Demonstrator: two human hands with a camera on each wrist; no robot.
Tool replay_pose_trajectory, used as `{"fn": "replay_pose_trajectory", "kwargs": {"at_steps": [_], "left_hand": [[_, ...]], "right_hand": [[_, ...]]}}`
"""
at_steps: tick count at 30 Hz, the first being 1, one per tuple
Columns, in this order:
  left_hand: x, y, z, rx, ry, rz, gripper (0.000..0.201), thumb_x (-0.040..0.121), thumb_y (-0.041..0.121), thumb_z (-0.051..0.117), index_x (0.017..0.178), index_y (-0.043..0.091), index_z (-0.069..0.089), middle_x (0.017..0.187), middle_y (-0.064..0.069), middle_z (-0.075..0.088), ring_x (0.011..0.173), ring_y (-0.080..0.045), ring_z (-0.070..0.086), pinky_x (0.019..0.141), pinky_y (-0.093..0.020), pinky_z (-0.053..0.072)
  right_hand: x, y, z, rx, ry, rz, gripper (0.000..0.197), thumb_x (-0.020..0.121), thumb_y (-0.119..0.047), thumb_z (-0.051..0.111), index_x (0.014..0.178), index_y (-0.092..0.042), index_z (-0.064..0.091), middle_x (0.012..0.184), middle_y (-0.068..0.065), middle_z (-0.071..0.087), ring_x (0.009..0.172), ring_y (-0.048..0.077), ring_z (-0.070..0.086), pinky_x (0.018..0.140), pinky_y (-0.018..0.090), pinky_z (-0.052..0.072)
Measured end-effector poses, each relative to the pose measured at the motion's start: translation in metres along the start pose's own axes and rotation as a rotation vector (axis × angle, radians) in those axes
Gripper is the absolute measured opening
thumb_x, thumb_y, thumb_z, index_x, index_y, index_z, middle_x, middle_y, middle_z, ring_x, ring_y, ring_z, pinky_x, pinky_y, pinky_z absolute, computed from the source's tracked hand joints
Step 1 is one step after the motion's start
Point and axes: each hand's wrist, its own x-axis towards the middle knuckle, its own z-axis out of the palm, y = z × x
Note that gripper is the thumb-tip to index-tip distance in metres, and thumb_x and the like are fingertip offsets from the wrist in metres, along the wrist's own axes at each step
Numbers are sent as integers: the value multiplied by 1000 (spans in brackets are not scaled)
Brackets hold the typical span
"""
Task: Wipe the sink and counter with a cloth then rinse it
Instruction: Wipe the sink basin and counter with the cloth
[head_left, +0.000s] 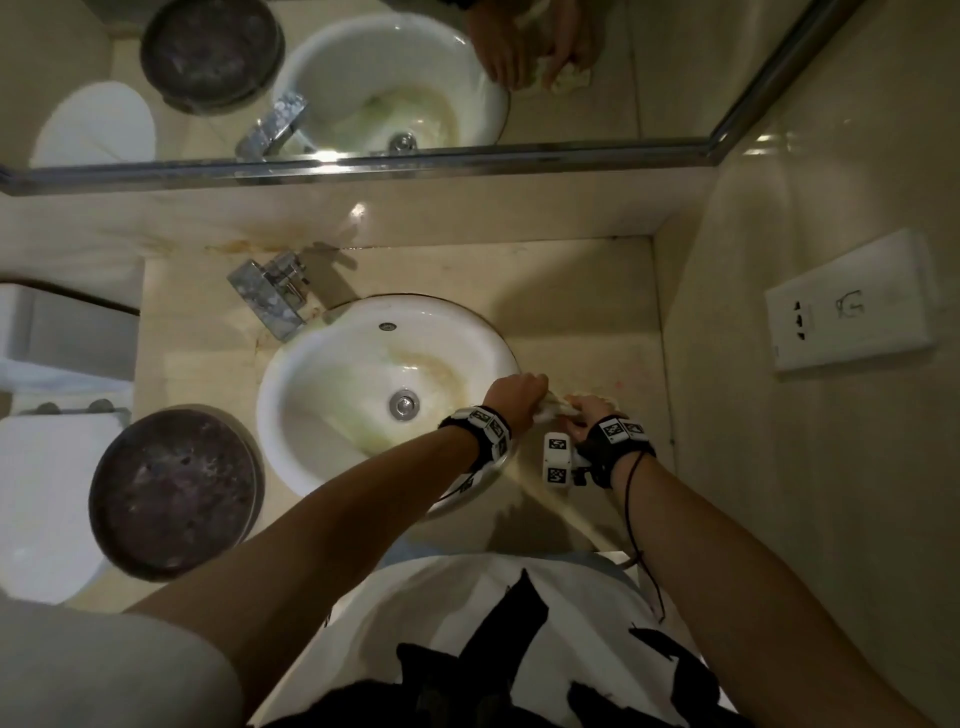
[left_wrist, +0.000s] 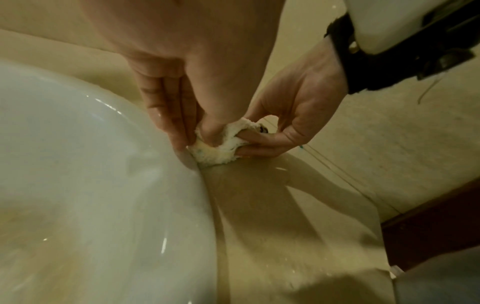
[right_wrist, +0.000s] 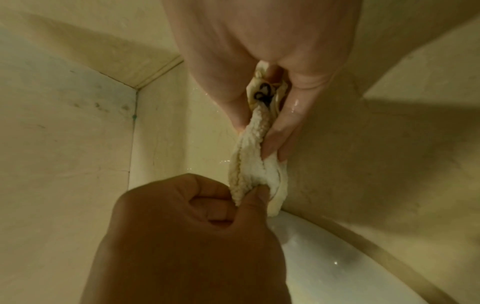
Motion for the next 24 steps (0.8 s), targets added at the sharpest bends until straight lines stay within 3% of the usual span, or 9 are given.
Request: {"fn": "replay_pose_trajectory", "kwargs": {"at_steps": [3, 6, 8, 12, 15, 17, 20, 21, 24], "left_hand": [[5, -2, -3, 0, -6, 4, 22, 89, 9, 61, 109, 6, 52, 104, -14, 63, 93, -34, 63, 67, -38, 44], [6, -5, -2, -17, -19, 5, 25, 89, 12, 64, 110, 7, 52, 106, -13, 63, 95, -33, 63, 71, -39, 48], [4, -5, -2, -39, -30, 1, 27, 91, 17, 63, 114, 7, 52, 108, -13, 62, 98, -32, 63, 74, -39, 49], [-5, -3, -4, -69, -14, 19, 35, 94, 31, 60, 117, 7, 51, 111, -11, 61, 97, -30, 61, 71, -34, 46], [-16, 1, 1, -63, -6, 37, 45, 90, 42, 64, 117, 9, 49, 110, -9, 60, 97, -28, 61, 75, -37, 51], [-24, 5, 4, -51, -9, 50, 48, 89, 42, 65, 118, 9, 48, 111, -9, 60, 98, -29, 61, 76, -38, 52], [-38, 12, 12, -33, -13, 71, 49, 88, 37, 67, 122, 8, 46, 114, -12, 60, 101, -30, 60, 75, -38, 50], [-42, 15, 15, -26, -17, 78, 49, 88, 35, 67, 122, 7, 46, 115, -12, 60, 102, -31, 60, 76, -38, 49], [-53, 22, 27, -17, -41, 100, 48, 89, 34, 66, 123, 6, 46, 117, -14, 60, 103, -34, 60, 76, -39, 48]], "right_hand": [[1, -1, -2, 89, 13, 40, 20, 99, -15, 55, 117, -14, 65, 101, 5, 62, 104, 28, 62, 82, 31, 41], [6, 1, 5, 286, 21, 112, 33, 99, -17, 57, 132, -14, 60, 121, 10, 66, 113, 28, 62, 84, 28, 44], [5, 0, 8, 600, 28, 203, 41, 100, -14, 56, 140, -12, 50, 133, 11, 60, 119, 25, 61, 76, 22, 50], [-7, -7, 14, 821, 27, 202, 31, 101, -5, 53, 131, -2, 58, 115, 11, 61, 105, 18, 56, 63, 12, 39], [-14, -4, 20, 1200, 86, 283, 43, 101, -8, 53, 142, -2, 46, 122, 8, 53, 99, 18, 58, 60, 18, 52], [-17, -4, 25, 1325, 80, 353, 45, 99, -9, 55, 143, -3, 46, 130, 11, 55, 94, 18, 62, 68, 24, 55], [-35, 0, 36, 1277, 80, 357, 38, 97, 1, 53, 134, -1, 55, 132, 15, 60, 117, 30, 60, 94, 32, 51], [-40, 3, 40, 1278, 77, 363, 39, 97, 1, 54, 135, -1, 54, 129, 13, 59, 118, 30, 60, 91, 29, 52], [-55, 17, 54, 1551, 126, 419, 45, 98, -5, 57, 141, -2, 45, 130, 11, 55, 91, 18, 63, 66, 24, 58]]}}
